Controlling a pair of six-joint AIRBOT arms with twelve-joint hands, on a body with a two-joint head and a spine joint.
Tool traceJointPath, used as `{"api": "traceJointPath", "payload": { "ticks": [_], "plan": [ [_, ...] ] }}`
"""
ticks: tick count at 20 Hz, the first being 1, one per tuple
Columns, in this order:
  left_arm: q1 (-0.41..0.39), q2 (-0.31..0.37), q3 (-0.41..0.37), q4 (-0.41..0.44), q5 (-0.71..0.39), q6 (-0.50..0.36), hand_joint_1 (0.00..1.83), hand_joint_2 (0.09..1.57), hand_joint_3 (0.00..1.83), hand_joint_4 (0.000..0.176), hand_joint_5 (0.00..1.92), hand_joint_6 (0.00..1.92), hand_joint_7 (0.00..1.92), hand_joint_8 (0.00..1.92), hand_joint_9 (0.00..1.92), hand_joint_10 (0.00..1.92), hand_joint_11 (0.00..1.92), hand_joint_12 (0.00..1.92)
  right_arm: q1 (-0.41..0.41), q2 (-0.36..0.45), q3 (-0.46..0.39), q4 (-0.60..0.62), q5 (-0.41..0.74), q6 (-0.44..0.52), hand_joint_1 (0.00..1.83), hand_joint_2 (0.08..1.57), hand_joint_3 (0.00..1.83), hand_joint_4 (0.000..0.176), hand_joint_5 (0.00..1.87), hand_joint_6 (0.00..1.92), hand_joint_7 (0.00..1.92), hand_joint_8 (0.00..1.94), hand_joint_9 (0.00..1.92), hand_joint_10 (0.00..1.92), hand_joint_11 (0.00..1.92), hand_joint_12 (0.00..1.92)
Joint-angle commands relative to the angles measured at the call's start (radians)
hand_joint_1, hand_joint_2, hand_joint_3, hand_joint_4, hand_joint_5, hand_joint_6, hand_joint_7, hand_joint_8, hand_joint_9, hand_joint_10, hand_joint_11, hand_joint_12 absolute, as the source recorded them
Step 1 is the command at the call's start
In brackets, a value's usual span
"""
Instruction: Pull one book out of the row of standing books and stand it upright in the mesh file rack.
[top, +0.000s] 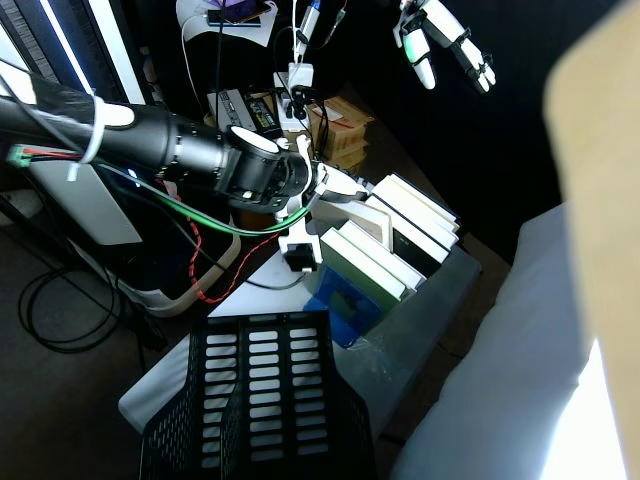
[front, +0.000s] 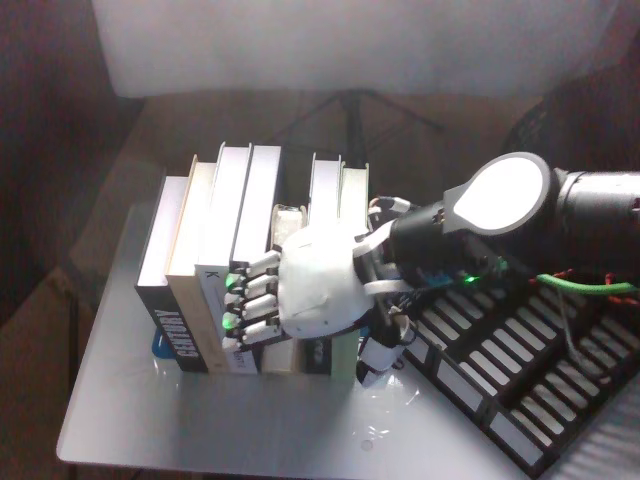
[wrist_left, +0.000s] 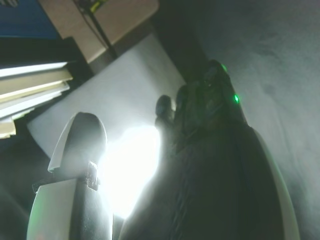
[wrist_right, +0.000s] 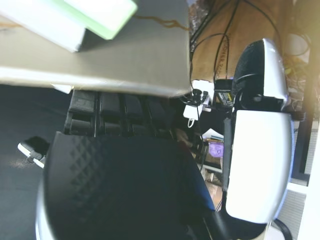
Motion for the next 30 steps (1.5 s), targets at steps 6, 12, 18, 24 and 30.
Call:
{"api": "traceJointPath", "payload": {
  "ticks": [6,12,18,24,30],
  "plan": [
    [-0.004,0.002,0.004,-0.029,-0.113,-0.005,0.66,1.36,0.00,0.030,0.15,0.00,0.05,0.00,0.00,0.00,0.00,0.00,0.038,0.031,0.005,0.055,-0.023,-0.013,0.89,0.91,0.00,0.000,0.00,0.00,0.00,0.00,0.00,0.00,0.00,0.00],
    [-0.004,0.000,0.005,-0.029,-0.113,-0.007,0.70,1.36,0.00,0.045,0.14,0.00,0.04,0.00,0.00,0.00,0.00,0.00,0.037,-0.022,0.022,0.034,-0.048,-0.035,0.89,0.91,0.00,0.000,0.00,0.00,0.00,0.00,0.00,0.00,0.00,0.00],
    [-0.004,-0.002,0.004,-0.028,-0.113,-0.007,0.71,1.37,0.00,0.046,0.14,0.00,0.02,0.00,0.00,0.00,0.00,0.00,0.027,-0.052,0.013,0.000,-0.036,-0.035,0.89,0.90,0.00,0.000,0.00,0.00,0.00,0.00,0.00,0.00,0.00,0.00],
    [-0.004,-0.001,0.000,-0.032,-0.114,-0.007,0.72,1.37,0.00,0.048,0.14,0.00,0.02,0.00,0.00,0.00,0.00,0.00,0.037,-0.027,-0.008,0.027,0.001,-0.034,0.89,0.91,0.00,0.000,0.00,0.00,0.00,0.00,0.00,0.00,0.00,0.00],
    [-0.004,0.001,-0.005,-0.032,-0.111,-0.007,0.72,1.38,0.00,0.045,0.14,0.00,0.02,0.00,0.00,0.00,0.00,0.00,0.064,0.031,-0.063,0.042,0.032,-0.035,0.84,0.93,0.00,0.000,0.00,0.00,0.00,0.00,0.00,0.00,0.00,0.00]
  ]
}}
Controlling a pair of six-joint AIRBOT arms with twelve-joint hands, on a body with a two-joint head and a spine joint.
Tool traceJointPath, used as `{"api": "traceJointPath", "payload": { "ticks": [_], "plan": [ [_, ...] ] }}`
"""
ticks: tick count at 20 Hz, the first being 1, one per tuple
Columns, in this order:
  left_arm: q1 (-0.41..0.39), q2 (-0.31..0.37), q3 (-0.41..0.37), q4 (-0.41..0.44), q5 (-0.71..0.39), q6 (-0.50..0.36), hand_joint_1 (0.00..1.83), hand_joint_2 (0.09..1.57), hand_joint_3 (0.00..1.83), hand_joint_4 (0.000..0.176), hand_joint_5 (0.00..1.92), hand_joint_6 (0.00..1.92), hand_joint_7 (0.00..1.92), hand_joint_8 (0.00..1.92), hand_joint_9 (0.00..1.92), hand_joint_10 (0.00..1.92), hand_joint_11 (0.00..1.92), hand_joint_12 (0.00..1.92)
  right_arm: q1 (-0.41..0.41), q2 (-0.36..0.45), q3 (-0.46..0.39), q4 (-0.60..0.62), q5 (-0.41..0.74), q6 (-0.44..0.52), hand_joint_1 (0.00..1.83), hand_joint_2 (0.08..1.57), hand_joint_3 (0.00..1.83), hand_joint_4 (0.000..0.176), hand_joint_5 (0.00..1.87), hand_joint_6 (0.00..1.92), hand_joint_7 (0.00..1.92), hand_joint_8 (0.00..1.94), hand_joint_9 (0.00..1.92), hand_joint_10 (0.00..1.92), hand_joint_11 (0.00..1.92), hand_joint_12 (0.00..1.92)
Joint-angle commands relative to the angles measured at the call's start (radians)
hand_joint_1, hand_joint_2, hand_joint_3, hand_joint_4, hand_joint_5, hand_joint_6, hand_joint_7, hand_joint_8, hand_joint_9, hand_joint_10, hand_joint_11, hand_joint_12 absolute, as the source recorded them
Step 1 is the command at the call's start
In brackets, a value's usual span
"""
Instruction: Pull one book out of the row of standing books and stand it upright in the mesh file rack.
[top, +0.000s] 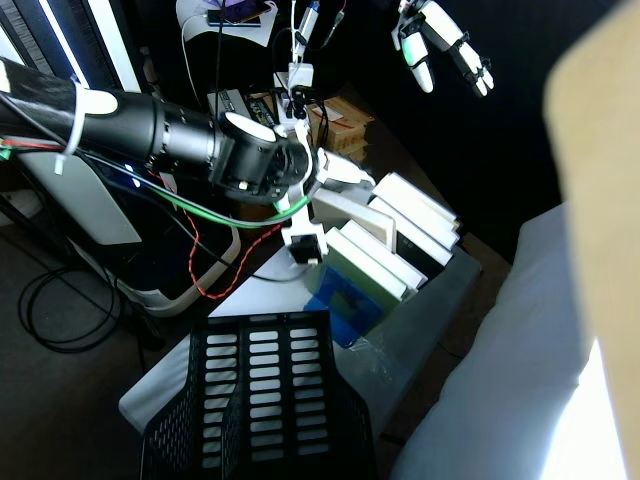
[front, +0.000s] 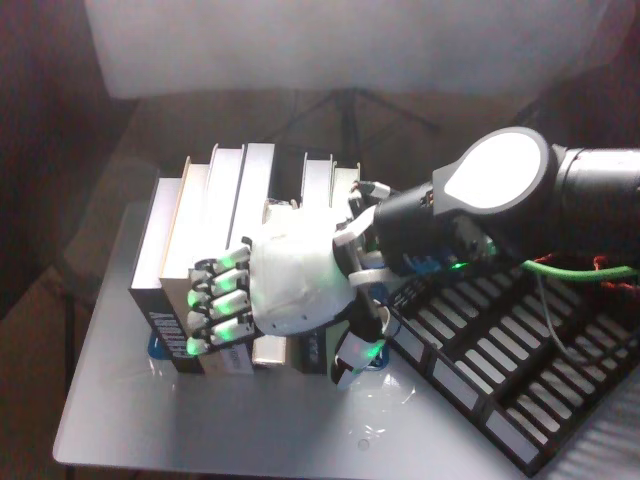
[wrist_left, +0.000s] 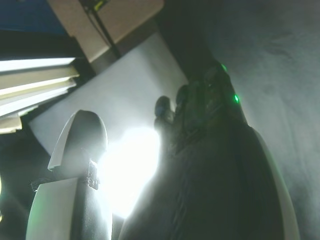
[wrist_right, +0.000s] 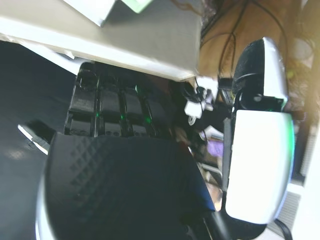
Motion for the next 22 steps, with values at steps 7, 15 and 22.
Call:
{"api": "traceJointPath", "payload": {
  "ticks": [7,15,22],
  "plan": [
    [-0.003,0.006,0.002,-0.031,-0.117,-0.004,0.68,1.37,0.00,0.050,0.13,0.00,0.02,0.00,0.00,0.00,0.00,0.00,0.032,0.009,-0.013,0.085,0.008,-0.051,0.86,0.93,0.00,0.000,0.00,0.00,0.00,0.00,0.00,0.00,0.00,0.00],
    [-0.004,0.002,0.007,-0.032,-0.115,-0.005,0.70,1.37,0.00,0.052,0.13,0.00,0.02,0.00,0.00,0.00,0.00,0.00,-0.004,-0.043,0.031,0.052,-0.011,-0.064,0.92,0.90,0.00,0.000,0.00,0.00,0.00,0.00,0.00,0.00,0.00,0.00],
    [-0.003,0.001,0.009,-0.033,-0.116,-0.004,0.64,1.38,0.00,0.036,0.13,0.00,0.01,0.00,0.00,0.00,0.00,0.00,-0.048,-0.099,0.076,-0.021,-0.043,-0.029,0.81,0.92,0.00,0.000,0.00,0.00,0.00,0.00,0.00,0.00,0.00,0.00]
  ]
}}
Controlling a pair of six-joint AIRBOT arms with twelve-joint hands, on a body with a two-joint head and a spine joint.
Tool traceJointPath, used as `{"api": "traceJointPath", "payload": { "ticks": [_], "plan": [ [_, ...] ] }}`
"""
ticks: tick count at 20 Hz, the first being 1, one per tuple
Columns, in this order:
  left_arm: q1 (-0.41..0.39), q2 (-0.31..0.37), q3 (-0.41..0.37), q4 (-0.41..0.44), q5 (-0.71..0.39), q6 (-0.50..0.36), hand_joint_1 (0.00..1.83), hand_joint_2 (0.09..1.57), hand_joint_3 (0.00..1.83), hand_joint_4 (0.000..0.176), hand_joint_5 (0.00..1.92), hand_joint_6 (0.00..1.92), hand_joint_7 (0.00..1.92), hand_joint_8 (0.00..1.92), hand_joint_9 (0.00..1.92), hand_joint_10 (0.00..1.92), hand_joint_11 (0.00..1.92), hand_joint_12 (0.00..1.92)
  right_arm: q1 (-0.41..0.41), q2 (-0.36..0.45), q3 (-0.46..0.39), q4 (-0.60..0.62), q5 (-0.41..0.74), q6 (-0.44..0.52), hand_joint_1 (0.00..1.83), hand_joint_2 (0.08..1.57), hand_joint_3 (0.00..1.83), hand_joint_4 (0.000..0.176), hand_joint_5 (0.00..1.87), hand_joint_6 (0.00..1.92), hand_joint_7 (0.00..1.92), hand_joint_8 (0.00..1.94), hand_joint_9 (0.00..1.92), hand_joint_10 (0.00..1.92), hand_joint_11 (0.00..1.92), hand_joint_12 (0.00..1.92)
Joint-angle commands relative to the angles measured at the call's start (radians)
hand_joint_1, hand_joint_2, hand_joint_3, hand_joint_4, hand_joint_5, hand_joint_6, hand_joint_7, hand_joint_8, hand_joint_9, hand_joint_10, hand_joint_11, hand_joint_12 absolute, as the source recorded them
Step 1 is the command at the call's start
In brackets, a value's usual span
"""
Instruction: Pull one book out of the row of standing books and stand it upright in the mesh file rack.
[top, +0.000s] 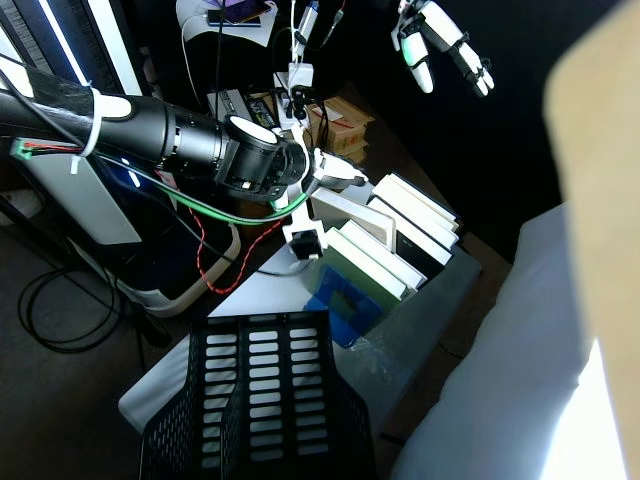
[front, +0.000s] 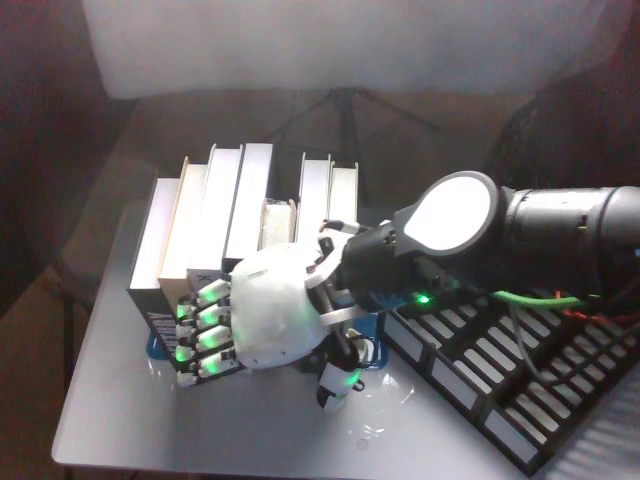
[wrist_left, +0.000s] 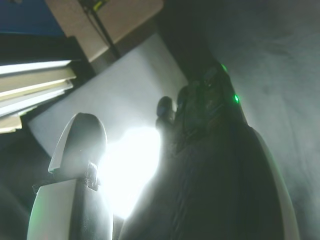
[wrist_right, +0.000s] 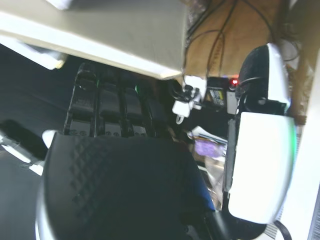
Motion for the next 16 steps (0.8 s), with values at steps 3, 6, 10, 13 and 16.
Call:
{"api": "traceJointPath", "payload": {
  "ticks": [3,6,10,13,16],
  "plan": [
    [-0.003,0.000,0.011,-0.032,-0.117,-0.006,0.67,1.38,0.00,0.037,0.14,0.01,0.00,0.00,0.00,0.00,0.00,0.00,-0.003,-0.005,0.007,-0.045,-0.032,0.030,0.85,0.92,0.00,0.000,0.00,0.00,0.00,0.00,0.00,0.00,0.00,0.00],
    [-0.003,0.001,0.011,-0.032,-0.118,-0.006,0.65,1.38,0.00,0.057,0.12,0.00,0.00,0.00,0.00,0.00,0.00,0.00,-0.013,-0.011,0.018,-0.096,-0.051,0.055,0.84,0.90,0.00,0.000,0.00,0.00,0.00,0.00,0.00,0.00,0.00,0.00],
    [-0.002,0.001,0.010,-0.034,-0.120,-0.006,0.66,1.38,0.00,0.051,0.13,0.00,0.01,0.00,0.00,0.00,0.00,0.00,-0.021,-0.012,0.032,-0.162,-0.055,0.107,0.80,0.96,0.02,0.000,0.00,0.00,0.00,0.00,0.00,0.00,0.00,0.00],
    [-0.002,0.001,0.010,-0.034,-0.122,-0.008,0.68,1.38,0.00,0.051,0.13,0.00,0.01,0.00,0.00,0.00,0.00,0.00,-0.026,-0.012,0.040,-0.178,-0.057,0.111,0.82,0.94,0.01,0.000,0.00,0.00,0.00,0.00,0.00,0.00,0.00,0.00],
    [-0.001,0.001,0.009,-0.034,-0.123,-0.008,0.68,1.38,0.00,0.048,0.13,0.00,0.01,0.00,0.00,0.00,0.00,0.00,-0.026,-0.012,0.044,-0.192,-0.066,0.111,0.82,0.92,0.00,0.000,0.00,0.00,0.00,0.00,0.00,0.00,0.00,0.00]
  ]
}}
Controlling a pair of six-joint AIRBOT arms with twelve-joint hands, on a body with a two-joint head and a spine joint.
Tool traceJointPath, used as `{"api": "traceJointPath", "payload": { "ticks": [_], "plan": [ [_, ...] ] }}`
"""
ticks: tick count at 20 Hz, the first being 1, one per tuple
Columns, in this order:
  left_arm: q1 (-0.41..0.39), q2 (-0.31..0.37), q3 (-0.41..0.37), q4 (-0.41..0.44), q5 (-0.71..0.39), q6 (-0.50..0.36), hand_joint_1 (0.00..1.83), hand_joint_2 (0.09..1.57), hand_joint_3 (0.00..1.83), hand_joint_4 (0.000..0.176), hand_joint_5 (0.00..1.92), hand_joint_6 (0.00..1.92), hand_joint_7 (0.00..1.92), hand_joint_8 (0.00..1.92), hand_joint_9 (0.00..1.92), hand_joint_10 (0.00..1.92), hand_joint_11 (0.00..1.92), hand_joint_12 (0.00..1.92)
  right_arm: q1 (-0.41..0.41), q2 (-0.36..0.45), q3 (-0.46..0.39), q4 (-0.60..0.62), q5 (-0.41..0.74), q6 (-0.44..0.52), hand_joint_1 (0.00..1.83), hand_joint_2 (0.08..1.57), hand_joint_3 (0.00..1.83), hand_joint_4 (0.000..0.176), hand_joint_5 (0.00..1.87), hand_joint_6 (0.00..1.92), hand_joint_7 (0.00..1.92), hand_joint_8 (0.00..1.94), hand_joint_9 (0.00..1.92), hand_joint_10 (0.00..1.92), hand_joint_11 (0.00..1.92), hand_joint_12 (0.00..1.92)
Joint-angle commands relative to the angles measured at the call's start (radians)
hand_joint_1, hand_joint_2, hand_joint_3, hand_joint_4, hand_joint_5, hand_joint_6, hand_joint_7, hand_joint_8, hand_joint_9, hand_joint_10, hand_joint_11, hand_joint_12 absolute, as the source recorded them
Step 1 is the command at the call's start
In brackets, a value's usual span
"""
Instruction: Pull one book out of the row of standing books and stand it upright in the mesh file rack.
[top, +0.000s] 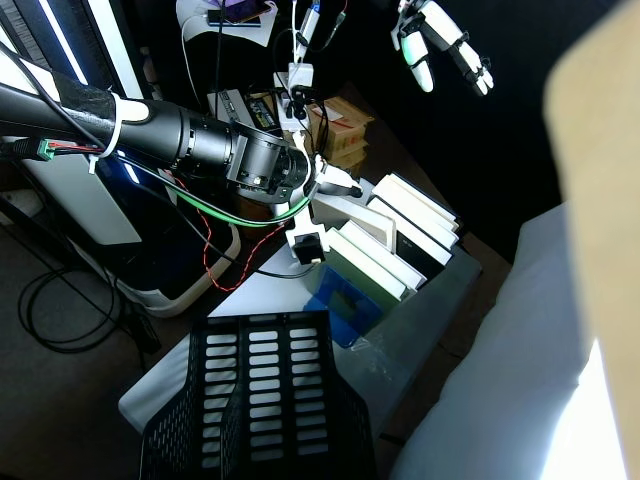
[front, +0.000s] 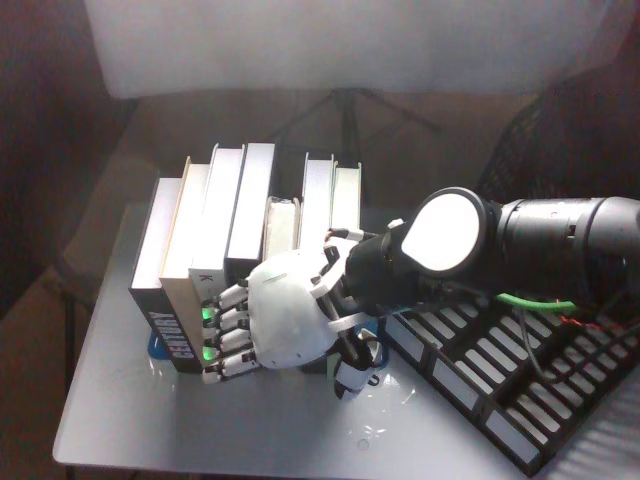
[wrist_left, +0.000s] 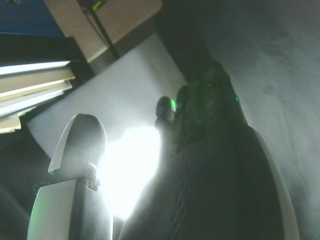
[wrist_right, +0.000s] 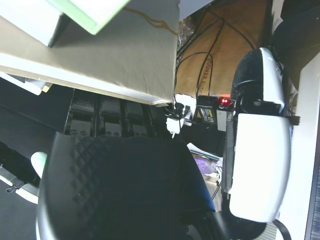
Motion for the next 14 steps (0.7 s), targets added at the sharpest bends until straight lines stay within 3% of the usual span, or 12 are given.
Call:
{"api": "traceJointPath", "payload": {
  "ticks": [1,5,7,12,14],
  "plan": [
    [-0.001,0.002,0.007,-0.029,-0.120,-0.006,0.69,1.38,0.00,0.046,0.14,0.01,0.01,0.00,0.00,0.00,0.00,0.00,-0.005,0.009,0.005,-0.001,-0.035,-0.002,0.85,0.91,0.00,0.000,0.00,0.00,0.00,0.00,0.00,0.00,0.00,0.00],
    [0.000,0.002,0.007,-0.029,-0.121,-0.006,0.66,1.39,0.00,0.053,0.13,0.00,0.00,0.00,0.00,0.00,0.00,0.00,0.007,0.009,0.014,-0.020,-0.037,0.017,0.89,0.90,0.00,0.000,0.00,0.00,0.00,0.00,0.00,0.00,0.00,0.00],
    [0.001,0.002,0.006,-0.031,-0.122,-0.006,0.69,1.38,0.00,0.048,0.14,0.00,0.01,0.00,0.00,0.00,0.00,0.00,0.007,0.009,0.013,-0.020,-0.036,0.020,0.85,0.91,0.00,0.000,0.00,0.00,0.00,0.00,0.00,0.00,0.00,0.00],
    [0.001,0.002,0.005,-0.032,-0.122,-0.007,0.70,1.38,0.00,0.055,0.13,0.00,0.01,0.00,0.00,0.00,0.00,0.00,0.042,0.030,-0.024,0.009,0.003,0.032,0.91,0.93,0.00,0.000,0.00,0.00,0.00,0.00,0.00,0.00,0.00,0.00],
    [0.001,0.002,0.005,-0.033,-0.122,-0.007,0.70,1.38,0.00,0.049,0.14,0.00,0.02,0.00,0.00,0.00,0.00,0.00,0.045,0.040,-0.035,0.006,0.003,0.032,0.84,0.94,0.01,0.000,0.00,0.00,0.00,0.00,0.00,0.00,0.00,0.00]
  ]
}}
